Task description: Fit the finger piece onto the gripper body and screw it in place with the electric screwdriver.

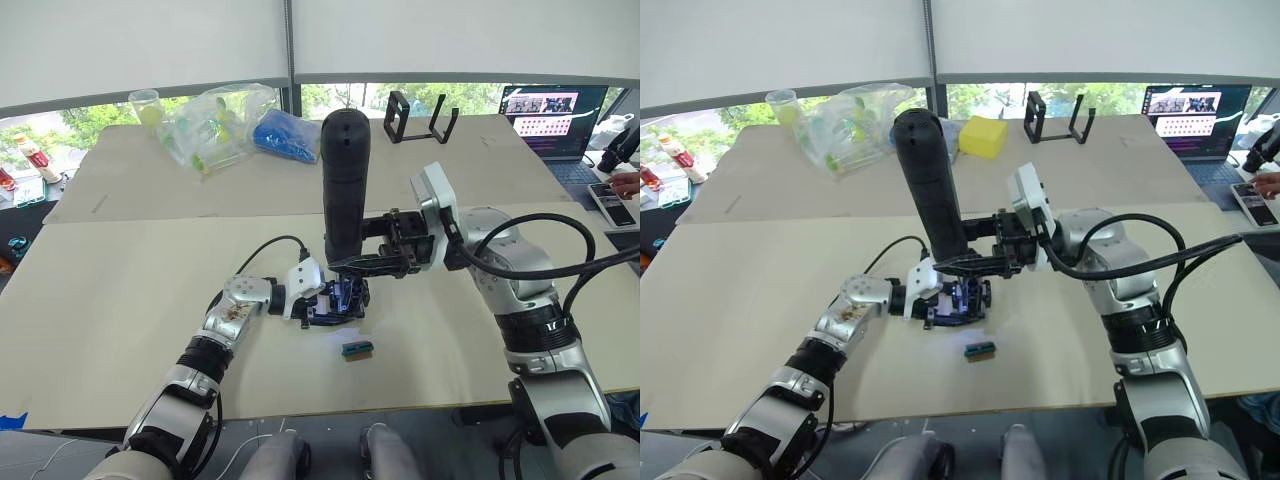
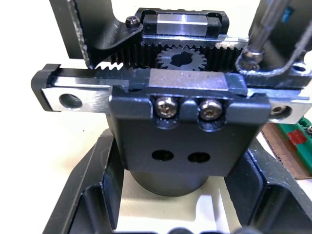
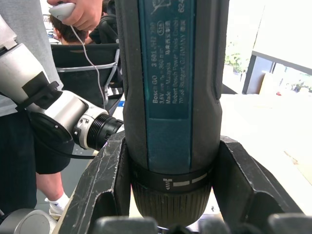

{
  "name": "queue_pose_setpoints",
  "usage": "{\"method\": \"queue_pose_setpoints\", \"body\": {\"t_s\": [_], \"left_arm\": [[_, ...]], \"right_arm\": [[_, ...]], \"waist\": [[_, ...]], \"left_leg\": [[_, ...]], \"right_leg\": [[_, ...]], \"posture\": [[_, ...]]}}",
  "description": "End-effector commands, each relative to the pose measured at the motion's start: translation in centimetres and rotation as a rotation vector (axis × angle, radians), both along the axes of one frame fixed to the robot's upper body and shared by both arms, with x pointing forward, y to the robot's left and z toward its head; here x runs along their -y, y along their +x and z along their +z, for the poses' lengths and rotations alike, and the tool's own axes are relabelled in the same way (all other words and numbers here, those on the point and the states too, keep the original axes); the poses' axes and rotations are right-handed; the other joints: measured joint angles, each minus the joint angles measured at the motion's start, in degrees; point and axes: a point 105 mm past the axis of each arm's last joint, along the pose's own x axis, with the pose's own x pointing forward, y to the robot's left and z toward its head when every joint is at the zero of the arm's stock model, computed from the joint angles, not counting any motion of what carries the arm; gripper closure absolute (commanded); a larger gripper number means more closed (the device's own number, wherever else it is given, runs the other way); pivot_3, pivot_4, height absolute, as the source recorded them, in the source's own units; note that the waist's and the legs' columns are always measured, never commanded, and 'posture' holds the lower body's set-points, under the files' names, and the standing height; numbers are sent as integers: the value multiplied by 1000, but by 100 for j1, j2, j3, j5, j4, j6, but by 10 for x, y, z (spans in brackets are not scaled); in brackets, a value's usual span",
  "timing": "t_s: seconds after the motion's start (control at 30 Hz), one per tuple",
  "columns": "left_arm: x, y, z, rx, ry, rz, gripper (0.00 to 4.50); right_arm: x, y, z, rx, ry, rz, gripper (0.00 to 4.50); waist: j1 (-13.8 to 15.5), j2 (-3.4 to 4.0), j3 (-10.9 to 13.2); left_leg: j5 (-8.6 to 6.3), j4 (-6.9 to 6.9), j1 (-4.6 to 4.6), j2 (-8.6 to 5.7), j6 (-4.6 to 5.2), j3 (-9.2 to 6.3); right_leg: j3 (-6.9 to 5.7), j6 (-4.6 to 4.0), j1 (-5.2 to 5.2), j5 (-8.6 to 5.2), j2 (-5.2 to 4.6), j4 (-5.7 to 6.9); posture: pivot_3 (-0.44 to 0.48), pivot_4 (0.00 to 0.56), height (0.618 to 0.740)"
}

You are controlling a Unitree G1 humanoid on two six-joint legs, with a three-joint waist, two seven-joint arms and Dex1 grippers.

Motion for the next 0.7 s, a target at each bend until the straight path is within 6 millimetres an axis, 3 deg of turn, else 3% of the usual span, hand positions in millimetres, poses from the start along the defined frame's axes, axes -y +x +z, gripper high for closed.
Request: {"method": "queue_pose_setpoints", "body": {"t_s": [0.03,0.4,0.47,0.57,0.7], "left_arm": [[-11,9,11,49,-7,63,2187],[-12,8,7,41,-4,63,2187],[-12,6,4,30,0,63,2187],[-15,4,-6,2,17,68,2187],[-15,1,-10,-5,25,59,2187]], "right_arm": [[7,10,-32,-79,-98,-83,2575],[7,6,-6,2,-34,-96,2575],[7,4,5,26,-3,-99,2575],[5,-16,58,74,172,-29,2575],[4,-31,76,113,207,10,2575]], "waist": [[0,-4,-6],[-1,-11,-18],[-1,-11,-18],[-1,-11,-17],[-1,-11,-17]], "left_leg": [[0,0,1,0,0,0],[0,-3,0,0,0,0],[0,-3,-1,0,0,0],[0,-4,-8,0,0,0],[0,-8,-19,-1,-1,0]], "right_leg": [[0,0,1,0,0,0],[1,0,-1,0,0,-1],[1,0,-3,0,0,-1],[3,0,-11,0,-1,0],[2,0,-22,0,-4,-4]], "posture": [[0,150,737],[0,150,737],[0,150,737],[0,150,737],[0,150,737]]}}
